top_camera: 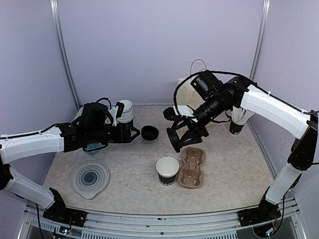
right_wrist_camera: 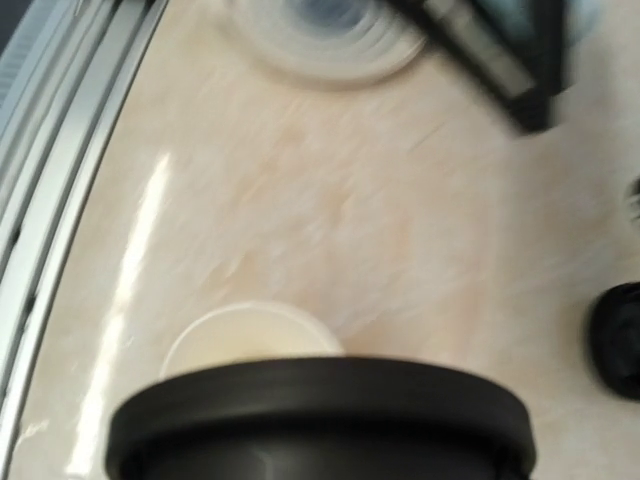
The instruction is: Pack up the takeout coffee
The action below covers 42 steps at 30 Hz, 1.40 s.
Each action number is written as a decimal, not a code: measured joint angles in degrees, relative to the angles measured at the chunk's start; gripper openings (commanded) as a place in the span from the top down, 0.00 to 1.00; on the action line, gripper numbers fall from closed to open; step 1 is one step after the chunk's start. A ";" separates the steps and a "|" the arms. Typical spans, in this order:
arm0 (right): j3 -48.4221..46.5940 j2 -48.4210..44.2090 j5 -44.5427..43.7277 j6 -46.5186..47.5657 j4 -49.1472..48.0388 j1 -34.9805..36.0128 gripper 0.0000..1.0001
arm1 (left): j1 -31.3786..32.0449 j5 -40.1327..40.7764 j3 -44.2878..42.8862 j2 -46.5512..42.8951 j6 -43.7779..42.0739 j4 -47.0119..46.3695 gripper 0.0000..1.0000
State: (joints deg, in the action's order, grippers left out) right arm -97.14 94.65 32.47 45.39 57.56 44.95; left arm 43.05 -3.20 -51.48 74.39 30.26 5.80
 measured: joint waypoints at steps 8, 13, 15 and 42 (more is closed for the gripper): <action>-0.85 7.04 -7.48 1.09 4.37 5.29 0.36 | -0.11 2.93 0.17 -0.31 -0.39 0.22 0.39; -1.62 8.63 -12.00 0.87 5.42 6.99 0.36 | -0.28 3.87 0.17 -0.31 -0.59 0.20 0.39; -2.08 9.03 -13.40 0.81 5.49 7.48 0.36 | -0.28 4.13 0.17 -0.33 -0.66 0.22 0.39; -3.45 12.87 -18.73 -0.02 6.12 10.05 0.32 | -1.31 5.22 3.04 -2.10 -0.81 -0.24 0.38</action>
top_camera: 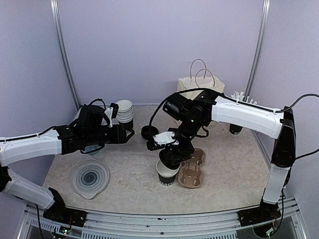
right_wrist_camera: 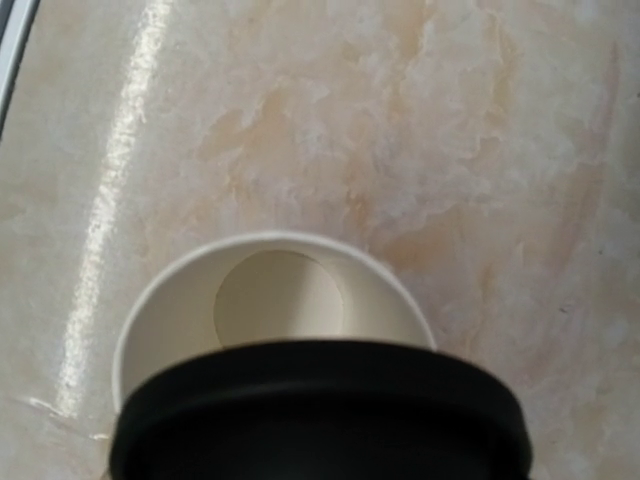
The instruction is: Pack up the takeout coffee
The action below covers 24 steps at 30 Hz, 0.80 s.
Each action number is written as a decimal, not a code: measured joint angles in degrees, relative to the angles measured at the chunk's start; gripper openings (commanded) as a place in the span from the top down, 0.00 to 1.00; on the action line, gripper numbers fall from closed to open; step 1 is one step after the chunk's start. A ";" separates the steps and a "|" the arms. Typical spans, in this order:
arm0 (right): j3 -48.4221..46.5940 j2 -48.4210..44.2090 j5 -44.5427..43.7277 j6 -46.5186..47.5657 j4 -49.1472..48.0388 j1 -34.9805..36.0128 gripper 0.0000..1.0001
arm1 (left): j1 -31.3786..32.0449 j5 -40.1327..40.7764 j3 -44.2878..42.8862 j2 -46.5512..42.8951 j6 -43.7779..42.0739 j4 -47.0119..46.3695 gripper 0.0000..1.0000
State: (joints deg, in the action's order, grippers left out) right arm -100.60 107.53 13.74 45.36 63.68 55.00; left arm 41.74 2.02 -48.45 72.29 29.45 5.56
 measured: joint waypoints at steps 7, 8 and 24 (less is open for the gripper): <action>-0.17 1.33 -0.72 0.02 0.11 0.87 0.29 | -0.52 -0.02 0.55 -0.26 0.00 -0.07 0.38; -0.17 1.60 -0.81 0.02 0.20 0.98 0.28 | -0.59 -0.02 0.57 -0.26 0.00 -0.11 0.38; -0.26 2.73 -0.90 0.04 0.74 1.57 0.32 | -0.96 -0.07 0.94 -0.28 0.00 -0.81 0.38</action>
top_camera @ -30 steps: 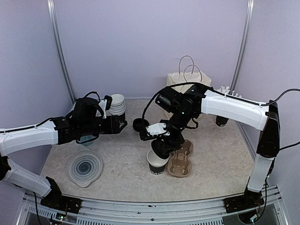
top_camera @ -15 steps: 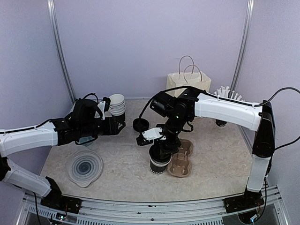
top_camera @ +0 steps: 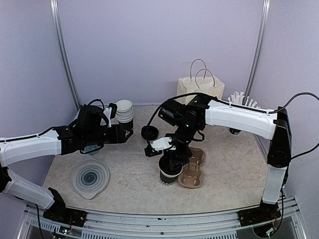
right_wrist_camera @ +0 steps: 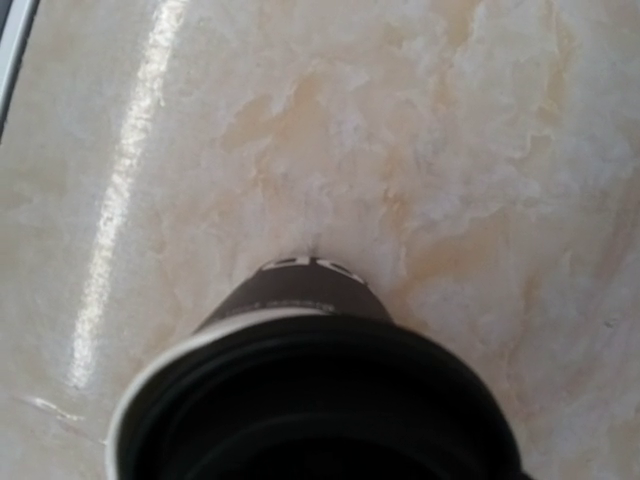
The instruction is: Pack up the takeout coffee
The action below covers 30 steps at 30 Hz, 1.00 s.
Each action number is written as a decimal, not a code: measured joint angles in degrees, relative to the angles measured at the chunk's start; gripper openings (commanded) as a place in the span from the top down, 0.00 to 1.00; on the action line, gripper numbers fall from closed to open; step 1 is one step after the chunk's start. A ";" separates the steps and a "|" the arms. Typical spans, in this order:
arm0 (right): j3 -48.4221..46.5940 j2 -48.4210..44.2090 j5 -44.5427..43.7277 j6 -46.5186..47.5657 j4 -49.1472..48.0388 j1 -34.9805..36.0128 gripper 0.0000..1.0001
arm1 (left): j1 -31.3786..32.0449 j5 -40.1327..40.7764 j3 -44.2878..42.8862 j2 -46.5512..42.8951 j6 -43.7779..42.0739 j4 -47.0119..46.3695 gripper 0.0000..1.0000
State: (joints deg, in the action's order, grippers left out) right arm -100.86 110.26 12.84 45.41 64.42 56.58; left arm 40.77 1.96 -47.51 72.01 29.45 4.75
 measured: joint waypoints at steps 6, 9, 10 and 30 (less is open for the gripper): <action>-0.46 0.00 -0.02 -0.02 0.68 0.02 0.33 | -0.35 0.00 0.00 -0.02 0.00 -0.02 0.38; -0.46 0.00 -0.04 -0.02 0.72 0.02 0.32 | -0.35 0.00 0.00 0.00 0.00 -0.02 0.38; -0.46 0.00 -0.04 -0.04 0.72 0.02 0.32 | -0.35 -0.02 0.00 -0.02 0.00 -0.02 0.37; -3.91 0.50 -0.33 -0.11 0.68 1.88 0.31 | -0.44 -0.24 0.00 -0.02 0.00 -0.02 0.37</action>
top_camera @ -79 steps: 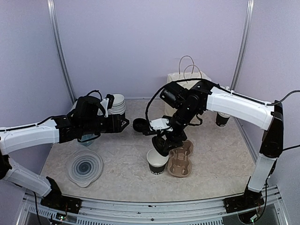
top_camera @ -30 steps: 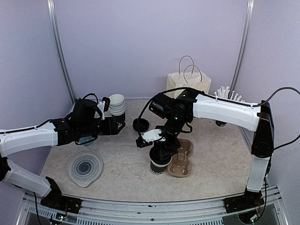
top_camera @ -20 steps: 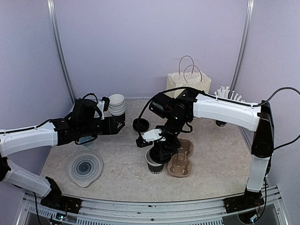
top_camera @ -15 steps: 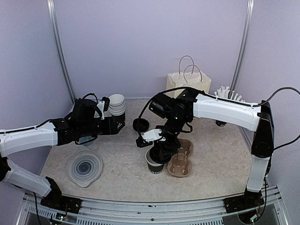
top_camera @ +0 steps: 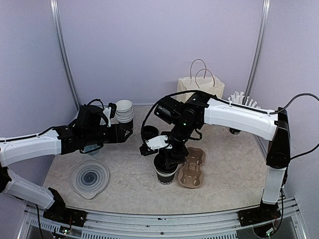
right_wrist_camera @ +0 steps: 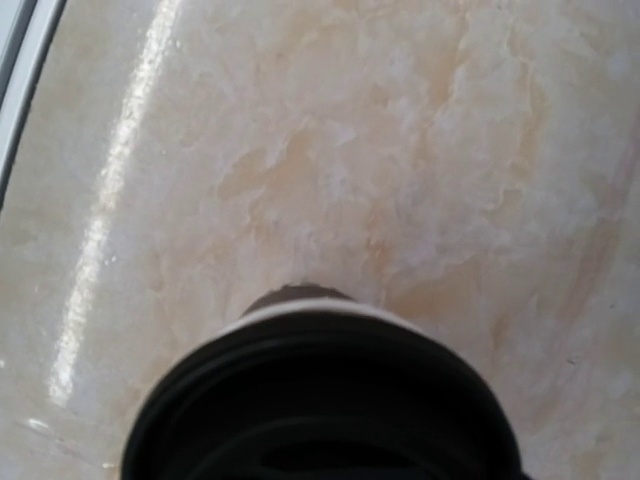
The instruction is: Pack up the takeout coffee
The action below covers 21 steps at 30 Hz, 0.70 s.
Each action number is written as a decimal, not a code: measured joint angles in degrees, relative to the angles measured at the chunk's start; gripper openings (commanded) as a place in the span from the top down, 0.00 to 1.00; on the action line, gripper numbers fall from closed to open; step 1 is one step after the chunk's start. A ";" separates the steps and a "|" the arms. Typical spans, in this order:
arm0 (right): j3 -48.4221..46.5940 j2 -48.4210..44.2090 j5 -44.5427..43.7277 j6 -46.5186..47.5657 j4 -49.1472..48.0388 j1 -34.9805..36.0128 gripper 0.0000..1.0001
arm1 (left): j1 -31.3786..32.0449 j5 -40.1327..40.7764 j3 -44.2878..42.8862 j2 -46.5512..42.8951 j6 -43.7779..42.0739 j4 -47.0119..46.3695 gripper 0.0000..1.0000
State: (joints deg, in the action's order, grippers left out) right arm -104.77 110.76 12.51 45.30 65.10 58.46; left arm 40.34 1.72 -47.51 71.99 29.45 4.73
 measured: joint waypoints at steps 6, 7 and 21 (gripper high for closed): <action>-0.07 1.88 -0.63 0.02 0.09 0.00 0.31 | -0.46 -0.02 0.00 -0.07 0.00 0.02 0.37; -0.07 2.12 -0.74 0.02 0.11 0.00 0.30 | -0.46 -0.02 0.00 -0.09 0.00 0.02 0.37; -0.07 2.93 -1.03 -0.42 0.17 0.15 0.03 | -0.48 -0.09 0.66 -0.42 0.09 0.00 0.36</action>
State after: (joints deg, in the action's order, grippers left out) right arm -104.84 113.69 11.49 44.88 65.28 58.61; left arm 39.86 1.63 -46.85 71.57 29.54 4.73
